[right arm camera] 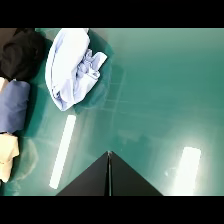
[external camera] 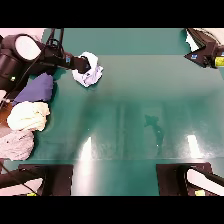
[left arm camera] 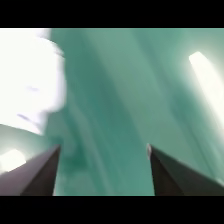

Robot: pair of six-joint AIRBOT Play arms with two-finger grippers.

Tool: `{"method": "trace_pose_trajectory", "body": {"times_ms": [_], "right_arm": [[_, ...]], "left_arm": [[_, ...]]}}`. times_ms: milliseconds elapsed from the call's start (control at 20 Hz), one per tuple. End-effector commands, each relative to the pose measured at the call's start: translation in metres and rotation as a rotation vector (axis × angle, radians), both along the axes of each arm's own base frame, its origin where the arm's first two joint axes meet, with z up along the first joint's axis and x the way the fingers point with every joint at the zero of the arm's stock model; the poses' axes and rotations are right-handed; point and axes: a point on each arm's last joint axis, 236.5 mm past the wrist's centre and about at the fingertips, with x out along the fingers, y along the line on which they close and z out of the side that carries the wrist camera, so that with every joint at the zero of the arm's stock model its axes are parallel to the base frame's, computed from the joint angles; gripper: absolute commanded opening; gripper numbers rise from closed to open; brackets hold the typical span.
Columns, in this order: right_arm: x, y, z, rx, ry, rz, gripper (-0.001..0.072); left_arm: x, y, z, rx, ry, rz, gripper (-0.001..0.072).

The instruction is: Fold the shirts.

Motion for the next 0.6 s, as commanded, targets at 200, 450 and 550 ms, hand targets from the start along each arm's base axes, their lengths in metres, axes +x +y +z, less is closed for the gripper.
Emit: {"method": "trace_pose_trajectory", "body": {"times_ms": [200,450,550], "right_arm": [[-0.001,0.001,0.0,0.0,0.002,0.004,0.002],[-0.001,0.001,-0.001,-0.001,0.003,0.004,0.0021],[-0.001,0.001,0.0,-0.001,0.002,0.004,0.002]], "left_arm": [[0.092,0.074,-0.135,-0.116,0.138,0.243,0.0646],[0.096,0.056,-0.201,-0.171,0.246,0.237,0.0644],[0.096,0.055,-0.199,-0.174,0.248,0.234,0.0546]]}}
